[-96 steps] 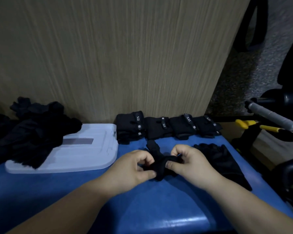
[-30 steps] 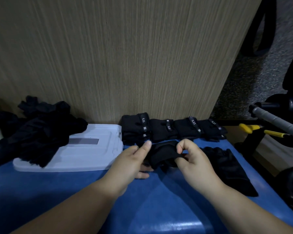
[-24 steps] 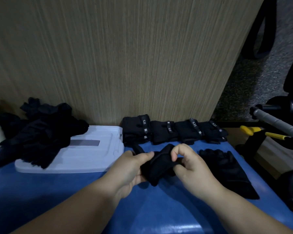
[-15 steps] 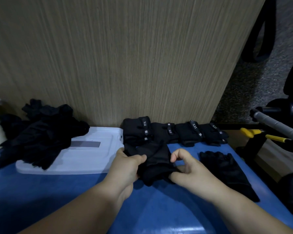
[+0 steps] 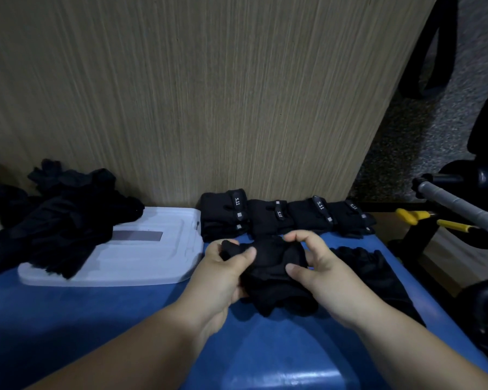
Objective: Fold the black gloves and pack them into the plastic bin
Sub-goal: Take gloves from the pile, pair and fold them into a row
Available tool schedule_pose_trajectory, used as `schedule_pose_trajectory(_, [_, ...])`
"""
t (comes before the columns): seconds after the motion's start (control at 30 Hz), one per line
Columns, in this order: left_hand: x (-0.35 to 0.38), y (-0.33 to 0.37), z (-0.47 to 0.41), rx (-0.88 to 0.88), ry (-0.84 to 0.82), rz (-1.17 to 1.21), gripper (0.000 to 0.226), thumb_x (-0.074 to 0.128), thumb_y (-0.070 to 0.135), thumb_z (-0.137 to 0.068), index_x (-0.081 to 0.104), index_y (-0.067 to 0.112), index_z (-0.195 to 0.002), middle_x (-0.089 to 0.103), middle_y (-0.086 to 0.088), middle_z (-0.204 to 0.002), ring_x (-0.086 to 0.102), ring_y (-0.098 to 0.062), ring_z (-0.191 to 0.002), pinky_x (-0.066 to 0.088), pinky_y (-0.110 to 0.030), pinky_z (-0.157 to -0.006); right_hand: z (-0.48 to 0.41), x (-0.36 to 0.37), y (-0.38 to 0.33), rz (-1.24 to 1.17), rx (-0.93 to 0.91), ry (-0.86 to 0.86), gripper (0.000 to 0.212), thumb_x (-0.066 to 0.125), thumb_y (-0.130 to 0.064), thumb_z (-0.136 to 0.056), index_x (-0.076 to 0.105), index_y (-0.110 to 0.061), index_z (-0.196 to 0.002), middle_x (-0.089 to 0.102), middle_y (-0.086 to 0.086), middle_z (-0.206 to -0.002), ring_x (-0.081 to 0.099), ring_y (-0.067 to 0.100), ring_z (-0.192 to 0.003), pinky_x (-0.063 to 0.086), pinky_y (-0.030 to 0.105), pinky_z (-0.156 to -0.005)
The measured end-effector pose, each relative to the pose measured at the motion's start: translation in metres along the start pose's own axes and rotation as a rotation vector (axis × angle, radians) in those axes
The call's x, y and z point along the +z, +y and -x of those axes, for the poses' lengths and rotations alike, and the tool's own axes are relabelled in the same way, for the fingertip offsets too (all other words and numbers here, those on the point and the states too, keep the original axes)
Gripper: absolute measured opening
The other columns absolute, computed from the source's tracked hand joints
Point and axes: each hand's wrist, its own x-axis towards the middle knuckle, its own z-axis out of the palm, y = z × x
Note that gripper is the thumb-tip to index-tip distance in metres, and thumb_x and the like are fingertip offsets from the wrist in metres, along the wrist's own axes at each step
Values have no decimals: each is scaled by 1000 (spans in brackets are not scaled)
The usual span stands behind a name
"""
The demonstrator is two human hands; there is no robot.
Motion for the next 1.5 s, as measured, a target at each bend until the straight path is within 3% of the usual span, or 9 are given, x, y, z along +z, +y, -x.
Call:
schedule_pose_trajectory(0.2, [-10, -9, -10, 203, 113, -631, 37, 68, 14, -85, 43, 28, -109, 67, 1, -88, 64, -16, -70, 54, -32, -63, 0, -9, 9, 465, 43, 1, 46, 67, -15, -86, 53, -40, -122, 58, -7, -119, 63, 9, -93, 53, 26, -90])
schedule_pose_trajectory(0.4, [-14, -15, -10, 323, 40, -1059, 60, 72, 33, -81, 33, 28, -127, 54, 11, -108, 55, -5, -94, 42, -19, -80, 2, -9, 10, 965, -180, 161, 58, 66, -36, -84, 44, -35, -138, 27, -9, -143, 31, 11, -131, 20, 11, -104])
schedule_pose_trajectory(0.53, [-14, -13, -8, 356, 54, -1239, 65, 69, 44, -82, 30, 27, -131, 38, 5, -128, 46, -11, -113, 39, -21, -91, 2, -1, 7, 1001, -336, 117, 43, 57, -35, -92, 52, -28, -135, 36, -10, -148, 22, 5, -140, 6, 6, -106])
schedule_pose_trajectory(0.6, [-16, -12, -9, 354, 45, -1283, 65, 68, 45, -83, 30, 27, -132, 36, 4, -131, 47, -12, -116, 42, -25, -94, 1, 4, 9, 989, -338, -15, 45, 49, -38, -97, 47, -27, -140, 35, -13, -150, 12, -1, -143, 2, 8, -110])
schedule_pose_trajectory(0.83, [-23, -4, -11, 342, 80, -1312, 53, 67, 43, -83, 36, 27, -123, 45, 9, -117, 51, -11, -100, 42, -23, -81, 4, 3, 15, 1225, 13, -427, 64, 24, -50, -100, -6, -30, -153, -18, -12, -158, -26, 4, -141, -16, 36, -117])
schedule_pose_trajectory(0.93, [-26, 0, -10, 302, 73, -1306, 50, 64, 51, -83, 34, 30, -116, 50, 12, -83, 53, -7, -73, 38, -24, -62, 4, 3, 11, 1248, 46, -450, 67, 26, -50, -98, -8, -30, -152, -21, -11, -157, -27, 5, -141, -16, 41, -117])
schedule_pose_trajectory(1.13, [-26, 3, -12, 284, 20, -1156, 37, 62, 51, -84, 40, 32, -106, 54, 8, -58, 53, -6, -56, 42, -27, -60, 5, 2, 11, 1206, -141, -342, 61, 33, -42, -96, 18, -22, -153, -12, -9, -160, -28, 4, -140, -15, 30, -117])
schedule_pose_trajectory(1.3, [-25, -1, -15, 297, -62, -984, 13, 55, 27, -91, 43, 32, -93, 70, 9, -76, 66, -11, -77, 52, -38, -85, 4, 5, 20, 1149, -159, -428, 62, 30, -36, -99, 1, -29, -154, -7, -14, -160, -20, -4, -141, -16, 25, -115])
schedule_pose_trajectory(1.5, [-25, -12, -13, 460, -170, -1171, 23, 55, 15, -90, 50, 37, -95, 61, 16, -87, 56, 3, -82, 45, -12, -74, 1, 2, 22, 1167, -156, -468, 60, 28, -39, -101, 2, -26, -154, -11, -13, -159, -22, -4, -139, -16, 25, -115])
